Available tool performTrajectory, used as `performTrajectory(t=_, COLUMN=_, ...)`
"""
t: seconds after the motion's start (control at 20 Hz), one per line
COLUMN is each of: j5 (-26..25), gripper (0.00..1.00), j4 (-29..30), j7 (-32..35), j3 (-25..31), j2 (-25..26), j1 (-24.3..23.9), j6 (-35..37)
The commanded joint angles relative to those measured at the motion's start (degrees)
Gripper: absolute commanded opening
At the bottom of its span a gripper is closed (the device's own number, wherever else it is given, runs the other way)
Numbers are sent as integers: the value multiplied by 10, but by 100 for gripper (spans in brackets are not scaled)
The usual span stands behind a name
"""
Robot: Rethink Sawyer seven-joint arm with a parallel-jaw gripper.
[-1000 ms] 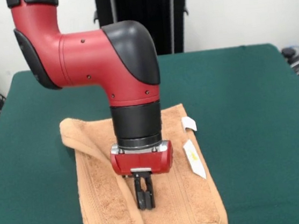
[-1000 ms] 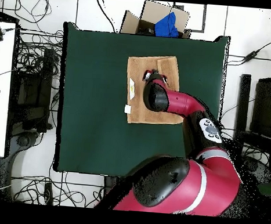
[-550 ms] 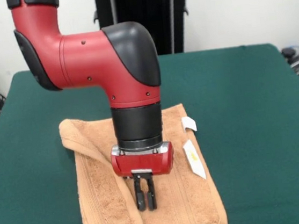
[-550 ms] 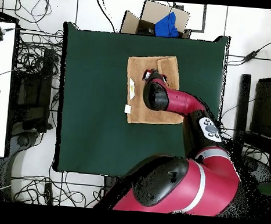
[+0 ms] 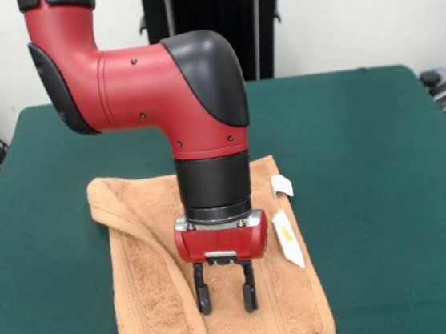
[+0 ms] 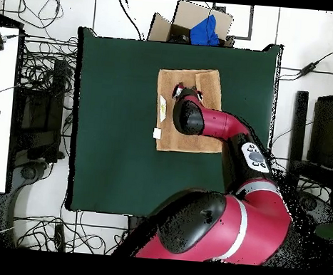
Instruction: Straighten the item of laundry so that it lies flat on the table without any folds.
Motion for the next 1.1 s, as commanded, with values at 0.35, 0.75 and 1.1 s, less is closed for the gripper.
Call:
performTrajectory(t=0.35, j5=-25, gripper=100, j4=10, j7=30, j3=-44, j2=-8, j1=38, j6=44)
performTrajectory(t=0.75, j5=-21, gripper=100, j4=12, j7=37, j3=-57, j2=-29, j1=52, j6=32)
performTrajectory(t=1.1, j5=-13, gripper=100, j4=-13, j7=56, j3=-101, j2=-21, j1=84, j6=-3)
